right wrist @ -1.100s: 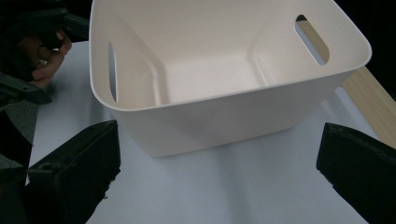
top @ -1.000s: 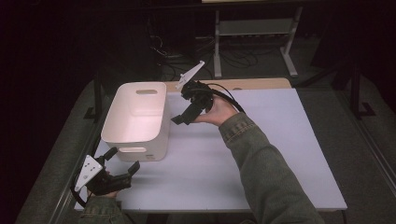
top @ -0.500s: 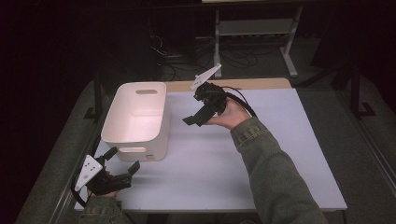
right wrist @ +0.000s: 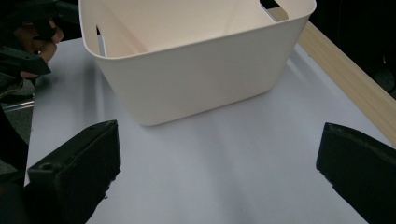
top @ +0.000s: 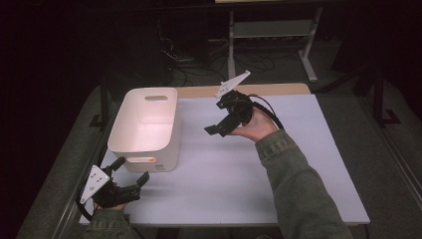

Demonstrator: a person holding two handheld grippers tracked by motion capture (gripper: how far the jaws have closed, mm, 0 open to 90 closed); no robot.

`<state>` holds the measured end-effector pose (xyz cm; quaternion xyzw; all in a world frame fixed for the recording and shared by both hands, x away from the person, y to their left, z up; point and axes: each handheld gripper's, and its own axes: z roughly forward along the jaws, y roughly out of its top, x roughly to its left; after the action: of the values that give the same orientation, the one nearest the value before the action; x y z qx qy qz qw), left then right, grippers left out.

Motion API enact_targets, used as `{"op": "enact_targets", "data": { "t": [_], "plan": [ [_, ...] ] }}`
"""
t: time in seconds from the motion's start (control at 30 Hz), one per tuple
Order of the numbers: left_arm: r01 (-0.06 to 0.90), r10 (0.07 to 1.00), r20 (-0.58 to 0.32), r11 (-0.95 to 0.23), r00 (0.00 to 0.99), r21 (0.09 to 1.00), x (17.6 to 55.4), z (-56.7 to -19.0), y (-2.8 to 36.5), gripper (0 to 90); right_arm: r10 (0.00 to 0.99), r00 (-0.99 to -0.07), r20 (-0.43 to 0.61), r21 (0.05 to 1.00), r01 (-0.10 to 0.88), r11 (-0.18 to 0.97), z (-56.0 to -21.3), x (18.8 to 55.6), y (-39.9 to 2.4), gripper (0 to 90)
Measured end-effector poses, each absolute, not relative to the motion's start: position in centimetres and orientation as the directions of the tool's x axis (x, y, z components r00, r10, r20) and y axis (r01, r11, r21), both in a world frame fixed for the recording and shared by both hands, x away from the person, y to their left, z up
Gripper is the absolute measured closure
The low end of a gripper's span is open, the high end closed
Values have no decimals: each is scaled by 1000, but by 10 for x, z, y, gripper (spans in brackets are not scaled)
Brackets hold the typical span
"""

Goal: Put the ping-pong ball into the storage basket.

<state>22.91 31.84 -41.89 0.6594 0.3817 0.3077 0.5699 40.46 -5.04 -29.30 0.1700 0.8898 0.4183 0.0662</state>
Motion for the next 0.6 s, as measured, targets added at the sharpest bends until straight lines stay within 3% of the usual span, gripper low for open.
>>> {"op": "enact_targets", "data": {
  "t": [0.6],
  "plan": [
    [151, 854, -24, -64, 519, 986, 229, -419, 318, 15, 378, -925, 51, 780, 273, 563, -307, 394, -85, 0]
  ]
}}
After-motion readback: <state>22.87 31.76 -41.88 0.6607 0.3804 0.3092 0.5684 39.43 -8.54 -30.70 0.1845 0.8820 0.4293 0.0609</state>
